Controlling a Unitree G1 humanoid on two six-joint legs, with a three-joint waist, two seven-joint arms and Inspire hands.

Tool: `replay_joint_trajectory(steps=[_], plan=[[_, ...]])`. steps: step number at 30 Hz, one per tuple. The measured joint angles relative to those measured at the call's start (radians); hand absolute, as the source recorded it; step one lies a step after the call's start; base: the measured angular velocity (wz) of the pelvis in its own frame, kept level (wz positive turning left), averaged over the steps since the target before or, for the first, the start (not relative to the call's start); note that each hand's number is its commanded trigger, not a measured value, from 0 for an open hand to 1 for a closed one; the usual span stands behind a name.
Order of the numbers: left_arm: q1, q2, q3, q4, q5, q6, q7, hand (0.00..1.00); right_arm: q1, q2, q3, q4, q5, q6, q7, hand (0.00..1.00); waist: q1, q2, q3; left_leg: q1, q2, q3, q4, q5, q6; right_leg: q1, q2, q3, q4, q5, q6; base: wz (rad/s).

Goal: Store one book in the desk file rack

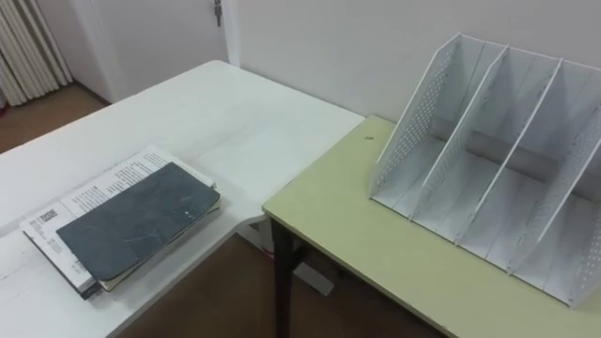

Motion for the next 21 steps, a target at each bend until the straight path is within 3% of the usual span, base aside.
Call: replay_joint_trajectory(steps=[6, 10, 13, 15, 19, 21], plan=[[-0.056, -0.002, -0.087, -0.065, 0.011, -0.084, 0.011, 0.00, -0.010, 0.000, 0.015, 0.001, -0.006, -0.017, -0.001, 0.00, -0.022, -0.009, -0.0030, 0.002, -0.001, 0.003, -0.011, 0.000, 0.001, -0.003, 0.000, 0.003, 0.000, -0.001, 0.002, -0.01], [-0.056, -0.003, -0.144, -0.167, 0.046, -0.102, 0.001, 0.00, -0.016, 0.001, 0.020, -0.001, -0.030, -0.034, 0.002, 0.00, -0.037, -0.014, 0.0032, 0.003, -0.001, 0.004, -0.011, 0.001, 0.001, -0.004, 0.000, 0.007, 0.000, -0.001, 0.002, 0.00], [-0.058, -0.003, -0.205, -0.241, 0.129, -0.116, -0.011, 0.00, -0.019, 0.001, 0.028, -0.009, -0.046, -0.043, 0.013, 0.00, -0.048, -0.013, 0.0012, 0.003, 0.000, 0.004, -0.007, 0.001, 0.001, -0.006, 0.000, 0.006, 0.000, -0.001, 0.002, 0.00], [-0.062, 0.001, -0.273, -0.322, 0.212, -0.118, -0.019, 0.00, -0.024, 0.000, 0.030, -0.009, -0.045, -0.044, 0.017, 0.00, -0.062, -0.010, 0.0011, -0.002, -0.001, 0.004, -0.008, 0.001, 0.001, -0.006, -0.001, 0.006, 0.000, -0.001, 0.002, 0.00], [-0.097, 0.005, -0.370, -0.372, 0.302, -0.123, -0.041, 0.00, -0.043, 0.001, 0.031, -0.004, -0.072, -0.044, 0.024, 0.00, -0.089, -0.006, 0.0014, 0.002, -0.001, 0.007, -0.010, 0.001, 0.001, -0.004, -0.001, 0.007, 0.001, -0.001, 0.002, -0.01], [-0.097, 0.018, -0.437, -0.486, 0.374, -0.123, -0.061, 0.00, -0.045, -0.001, 0.040, -0.005, -0.075, -0.045, 0.021, 0.00, -0.097, -0.004, 0.0026, 0.001, 0.000, 0.014, -0.012, 0.001, 0.001, -0.008, 0.000, 0.007, 0.001, -0.001, 0.002, -0.04]])
